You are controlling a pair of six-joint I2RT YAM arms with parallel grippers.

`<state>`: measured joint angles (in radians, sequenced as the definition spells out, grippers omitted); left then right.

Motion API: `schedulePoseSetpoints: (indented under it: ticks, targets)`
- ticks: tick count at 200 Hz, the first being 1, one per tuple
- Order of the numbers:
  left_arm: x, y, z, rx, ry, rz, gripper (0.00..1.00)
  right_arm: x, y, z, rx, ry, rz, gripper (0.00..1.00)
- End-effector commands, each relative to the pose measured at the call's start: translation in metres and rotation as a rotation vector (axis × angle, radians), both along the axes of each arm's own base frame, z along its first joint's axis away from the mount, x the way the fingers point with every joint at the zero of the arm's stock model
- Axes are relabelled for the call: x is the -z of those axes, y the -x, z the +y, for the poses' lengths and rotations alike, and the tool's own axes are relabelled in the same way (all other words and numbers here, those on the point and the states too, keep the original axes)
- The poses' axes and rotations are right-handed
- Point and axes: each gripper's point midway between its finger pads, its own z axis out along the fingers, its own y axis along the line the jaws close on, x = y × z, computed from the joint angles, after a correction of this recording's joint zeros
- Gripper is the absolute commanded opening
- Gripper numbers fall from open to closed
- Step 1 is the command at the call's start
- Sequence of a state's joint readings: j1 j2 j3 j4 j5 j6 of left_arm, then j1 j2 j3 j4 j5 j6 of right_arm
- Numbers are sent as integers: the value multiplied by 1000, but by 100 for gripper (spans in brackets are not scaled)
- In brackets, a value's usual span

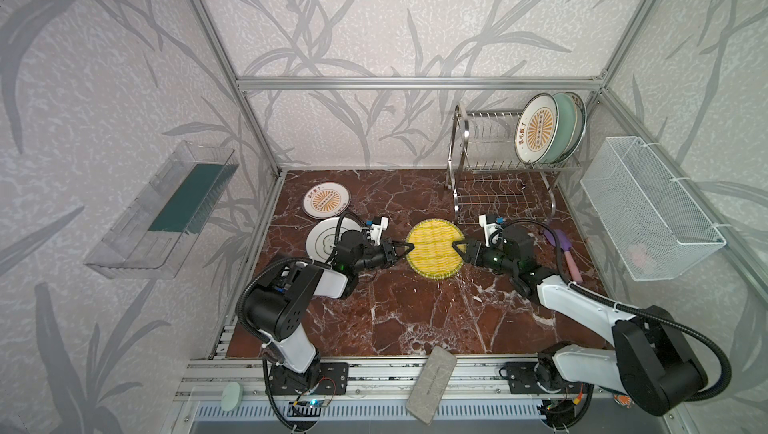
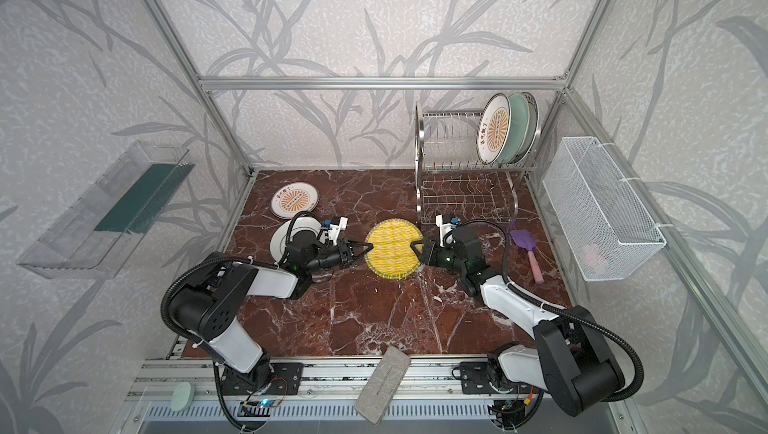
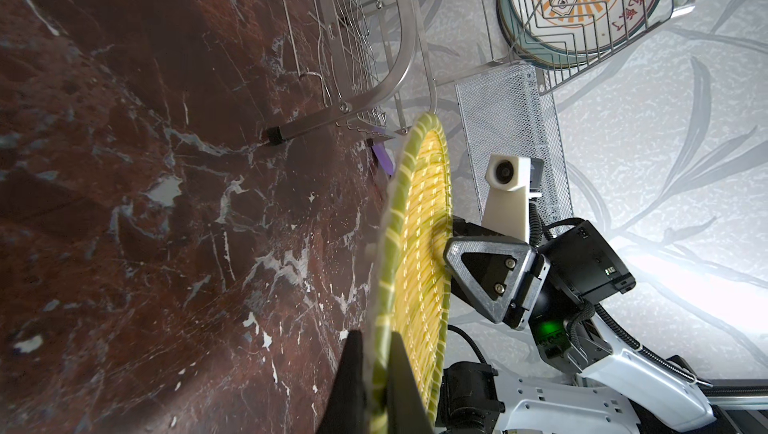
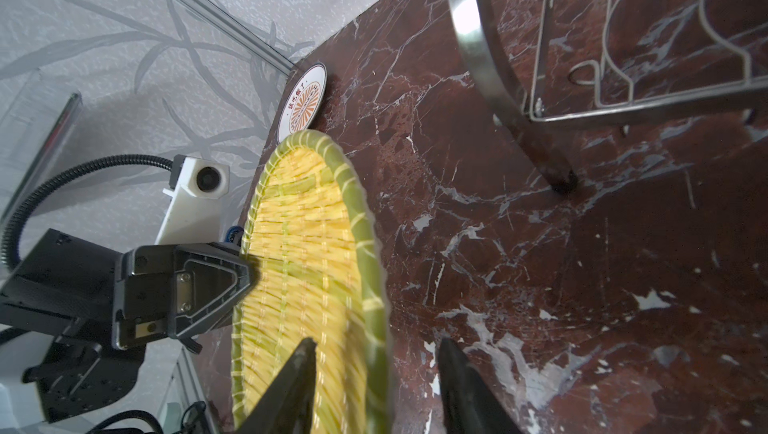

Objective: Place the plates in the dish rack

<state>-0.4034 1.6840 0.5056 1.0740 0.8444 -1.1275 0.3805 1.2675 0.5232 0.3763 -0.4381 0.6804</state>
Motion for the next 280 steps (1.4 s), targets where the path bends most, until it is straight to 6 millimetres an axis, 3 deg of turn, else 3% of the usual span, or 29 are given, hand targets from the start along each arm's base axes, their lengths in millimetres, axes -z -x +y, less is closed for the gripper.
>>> schedulePoseSetpoints:
  ticks: [1,20,113,217,237,280]
  targets:
    - [-23,5,-5,40,51,-69,0,-11,2,7,-30,-40,-30,31]
    - [-22,5,-5,40,50,-67,0,-12,2,9,-35,-44,-32,26]
    - [-25,8,-5,39,26,-78,0,-16,2,20,-67,-62,-32,23]
    - [-23,7,-3,25,5,-72,0,-17,2,23,-76,-68,-36,0]
    - [-20,6,-2,13,-13,-69,0,-16,2,23,-75,-68,-34,0]
    - [-18,7,1,3,-46,-70,9,-17,2,22,-70,-68,-40,0]
